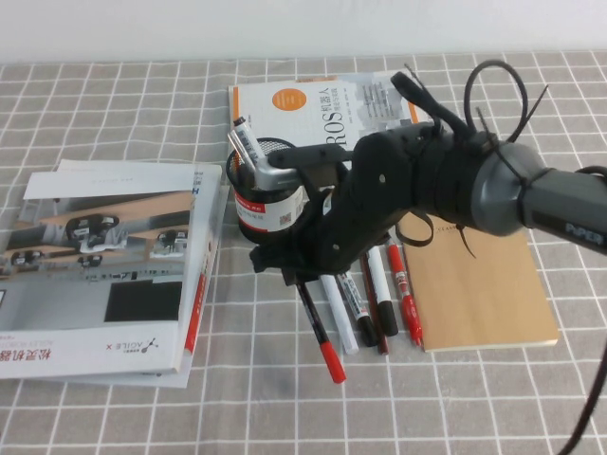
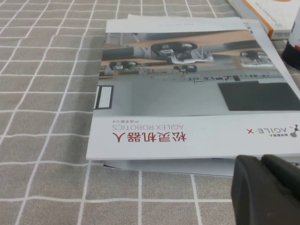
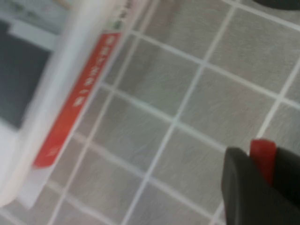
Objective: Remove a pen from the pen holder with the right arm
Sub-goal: 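Take a marker out of the pen holder and lay it on the table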
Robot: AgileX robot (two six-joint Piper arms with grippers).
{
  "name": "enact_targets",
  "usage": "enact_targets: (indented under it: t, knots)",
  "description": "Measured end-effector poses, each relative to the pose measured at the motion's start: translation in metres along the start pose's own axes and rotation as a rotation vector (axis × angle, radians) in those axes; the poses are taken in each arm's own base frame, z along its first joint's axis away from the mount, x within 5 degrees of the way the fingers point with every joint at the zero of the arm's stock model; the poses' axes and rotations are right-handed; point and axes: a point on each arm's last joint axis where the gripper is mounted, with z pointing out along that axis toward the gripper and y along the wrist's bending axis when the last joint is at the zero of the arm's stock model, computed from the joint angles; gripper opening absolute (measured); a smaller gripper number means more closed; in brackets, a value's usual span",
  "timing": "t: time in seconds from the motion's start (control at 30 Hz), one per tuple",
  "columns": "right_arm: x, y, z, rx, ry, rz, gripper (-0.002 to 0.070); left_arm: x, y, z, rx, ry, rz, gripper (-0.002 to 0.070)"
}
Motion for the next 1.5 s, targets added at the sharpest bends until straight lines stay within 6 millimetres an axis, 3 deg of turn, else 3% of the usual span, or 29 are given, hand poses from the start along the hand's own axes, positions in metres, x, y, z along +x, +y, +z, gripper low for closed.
enact_targets:
  t: [0.27,0.6,0.7,0.9,1.0,1.13,1.3,1.4,1.5]
  knots:
    - [-0.008,-0.018,0.02,0.025,-0.045,0.045,0.0044,0.0,0.0,0.0,0.0,0.0,0.0,-0.0003]
    - [-0.007,-0.022,0.03,0.031,-0.053,0.05,0.005,0.0,0.0,0.0,0.0,0.0,0.0,-0.0003]
    - [-0.007,-0.023,0.03,0.038,-0.051,0.042,0.0104,0.0,0.0,0.0,0.0,0.0,0.0,-0.0003]
    - [-0.005,-0.024,0.03,0.053,-0.023,0.03,0.0318,0.0,0.0,0.0,0.0,0.0,0.0,-0.0003]
    - [-0.004,-0.024,0.027,0.066,-0.005,0.017,0.0348,0.0,0.0,0.0,0.0,0.0,0.0,-0.0003]
    - [-0.009,-0.02,0.002,0.077,-0.036,-0.02,0.0355,0.0,0.0,0.0,0.0,0.0,0.0,-0.0003]
    - [-0.015,-0.003,-0.061,0.085,-0.125,-0.099,0.0323,0.0,0.0,0.0,0.0,0.0,0.0,-0.0003]
    - [-0.011,0.011,-0.102,0.084,-0.18,-0.153,0.0256,0.0,0.0,0.0,0.0,0.0,0.0,-0.0003]
    - [0.001,0.018,-0.14,0.088,-0.217,-0.191,0.0141,0.0,0.0,0.0,0.0,0.0,0.0,-0.0003]
